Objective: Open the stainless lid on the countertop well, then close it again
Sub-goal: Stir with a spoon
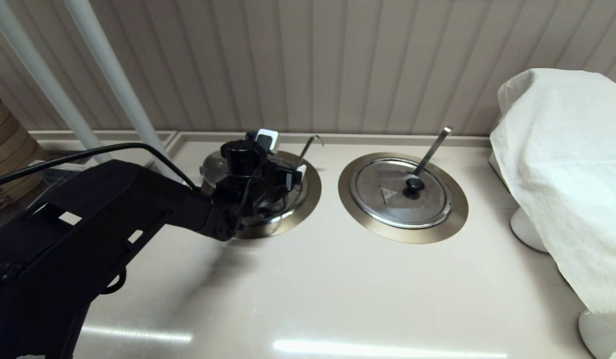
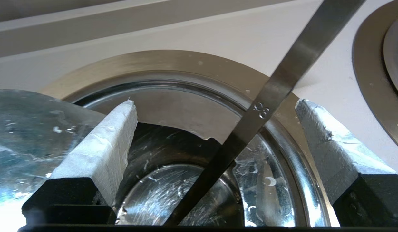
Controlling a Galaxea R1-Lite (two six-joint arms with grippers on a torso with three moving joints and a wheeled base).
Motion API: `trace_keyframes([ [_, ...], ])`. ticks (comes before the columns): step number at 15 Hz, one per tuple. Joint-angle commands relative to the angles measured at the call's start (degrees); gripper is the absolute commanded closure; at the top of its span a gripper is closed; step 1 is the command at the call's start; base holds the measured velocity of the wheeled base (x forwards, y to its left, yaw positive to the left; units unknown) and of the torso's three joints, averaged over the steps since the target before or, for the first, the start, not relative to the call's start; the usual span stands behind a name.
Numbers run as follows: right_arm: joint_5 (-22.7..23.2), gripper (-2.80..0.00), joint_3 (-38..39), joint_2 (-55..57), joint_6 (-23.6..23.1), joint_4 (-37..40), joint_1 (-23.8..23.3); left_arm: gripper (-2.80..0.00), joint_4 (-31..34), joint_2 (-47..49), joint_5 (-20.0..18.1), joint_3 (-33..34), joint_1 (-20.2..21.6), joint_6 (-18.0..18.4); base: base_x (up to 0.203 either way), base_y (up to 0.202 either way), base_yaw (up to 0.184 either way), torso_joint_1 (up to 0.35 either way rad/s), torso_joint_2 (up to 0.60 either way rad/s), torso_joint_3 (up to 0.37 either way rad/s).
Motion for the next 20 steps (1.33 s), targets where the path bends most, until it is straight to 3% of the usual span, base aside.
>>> trace_keyframes([
  [1, 0.04, -2.8, 0.0, -0.02, -0.01, -0.01, 0.01, -2.8, -0.65, 1.77, 0.05, -1.25, -0.09, 0.03, 0.0, 0.0, 0.0, 0.0, 0.0, 0.0],
  [12, 0.04, -2.8, 0.0, -0.02, 0.0, -0.01, 0.01, -2.8, -2.24, 8.46, 0.93, -9.42, -0.69, -2.31, 0.0, 0.0, 0.0, 0.0, 0.0, 0.0],
  [13, 0.04, -2.8, 0.0, -0.02, -0.02, -0.01, 0.01, 0.0, -2.24, 8.28, 1.09, -9.45, -0.69, -2.39, 0.0, 0.0, 0.0, 0.0, 0.0, 0.0],
  [20, 0.04, -2.8, 0.0, -0.02, 0.0, -0.01, 0.01, 0.0, -2.15, 8.63, 2.69, -11.82, -0.69, -4.07, 0.0, 0.0, 0.0, 0.0, 0.0, 0.0],
])
